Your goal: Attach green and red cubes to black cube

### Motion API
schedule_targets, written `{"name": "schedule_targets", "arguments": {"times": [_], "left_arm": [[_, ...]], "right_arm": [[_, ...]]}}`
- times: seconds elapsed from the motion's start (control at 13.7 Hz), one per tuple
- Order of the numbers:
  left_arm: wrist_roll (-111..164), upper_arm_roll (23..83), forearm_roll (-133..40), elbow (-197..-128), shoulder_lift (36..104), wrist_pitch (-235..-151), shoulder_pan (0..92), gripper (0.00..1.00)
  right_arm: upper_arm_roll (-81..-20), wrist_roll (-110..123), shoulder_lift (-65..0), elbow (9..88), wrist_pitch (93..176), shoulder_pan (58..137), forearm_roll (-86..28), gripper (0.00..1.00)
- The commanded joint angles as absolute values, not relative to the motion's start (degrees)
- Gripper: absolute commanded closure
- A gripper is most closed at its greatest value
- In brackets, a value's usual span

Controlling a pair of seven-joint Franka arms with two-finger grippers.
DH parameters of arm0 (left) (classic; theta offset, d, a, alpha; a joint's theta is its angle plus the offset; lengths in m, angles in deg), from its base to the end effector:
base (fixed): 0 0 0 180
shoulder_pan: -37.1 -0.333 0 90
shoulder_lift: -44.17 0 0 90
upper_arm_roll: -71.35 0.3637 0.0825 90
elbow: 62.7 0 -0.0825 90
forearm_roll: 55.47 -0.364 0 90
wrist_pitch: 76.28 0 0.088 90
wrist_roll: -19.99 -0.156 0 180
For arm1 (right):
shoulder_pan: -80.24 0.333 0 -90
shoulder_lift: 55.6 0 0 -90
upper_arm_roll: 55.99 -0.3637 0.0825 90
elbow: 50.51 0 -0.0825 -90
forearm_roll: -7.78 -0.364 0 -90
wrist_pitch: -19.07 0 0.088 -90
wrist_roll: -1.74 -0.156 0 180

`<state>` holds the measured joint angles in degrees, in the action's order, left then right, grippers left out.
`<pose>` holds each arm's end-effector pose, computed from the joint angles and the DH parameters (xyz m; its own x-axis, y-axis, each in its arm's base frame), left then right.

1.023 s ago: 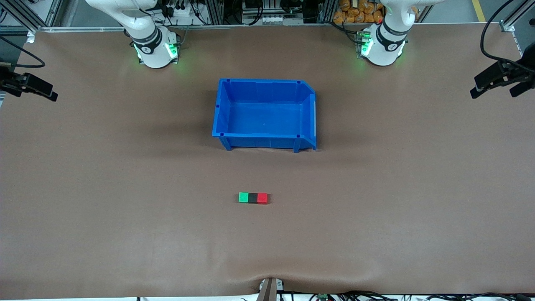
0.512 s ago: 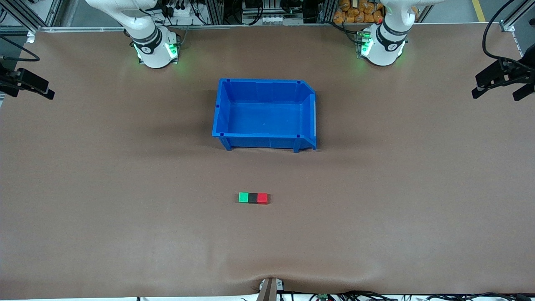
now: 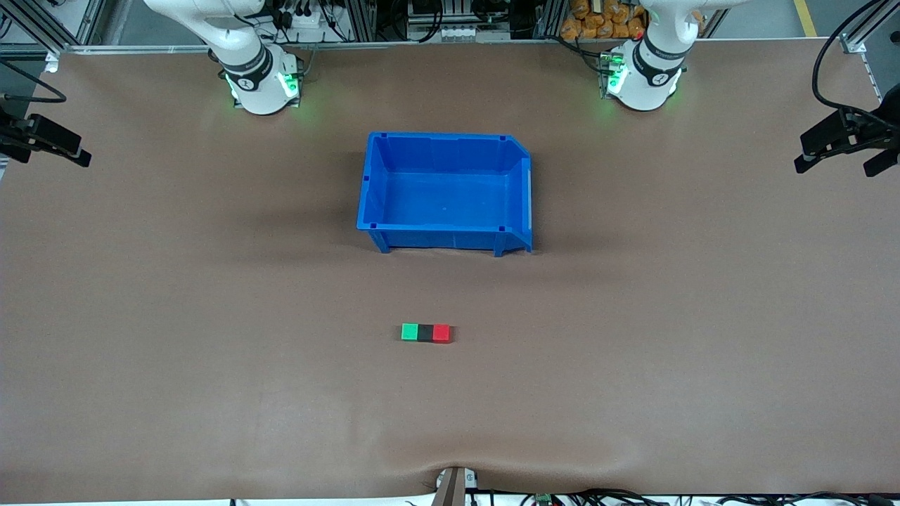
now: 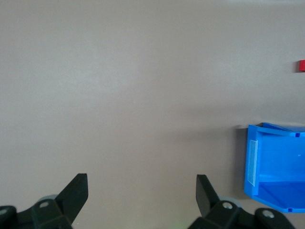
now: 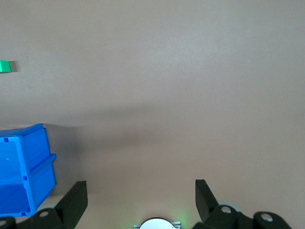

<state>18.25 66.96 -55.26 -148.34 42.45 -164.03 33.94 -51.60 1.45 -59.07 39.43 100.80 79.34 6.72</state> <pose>0.5229 -0.0126 0.6698 0.9964 -0.0520 0.0667 -0.0521 -0.9986 -0.0007 0.4915 -0.0438 0.6430 0.9921 -0.0937 -0.0829 -0.0959 -0.9951 -0.0227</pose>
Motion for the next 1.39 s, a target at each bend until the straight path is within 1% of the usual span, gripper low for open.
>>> {"name": "schedule_targets", "arguments": {"times": [0.0, 0.44, 1.32], "left_arm": [[25.21, 66.35, -55.92, -147.08, 42.85, -162.33, 33.76, 0.0], [23.33, 66.26, -56.0, -146.99, 43.29, -162.15, 33.67, 0.0], [24.02, 66.17, -56.44, -147.17, 43.99, -161.54, 33.94, 0.0]], "right_arm": [[-52.12, 2.53, -58.94, 38.7, 100.02, 78.13, 5.67, 0.0], [-52.47, 1.74, -58.68, 39.23, 100.2, 79.1, 5.75, 0.0], [-52.03, 2.27, -58.76, 39.14, 99.93, 77.78, 6.37, 0.0]]}}
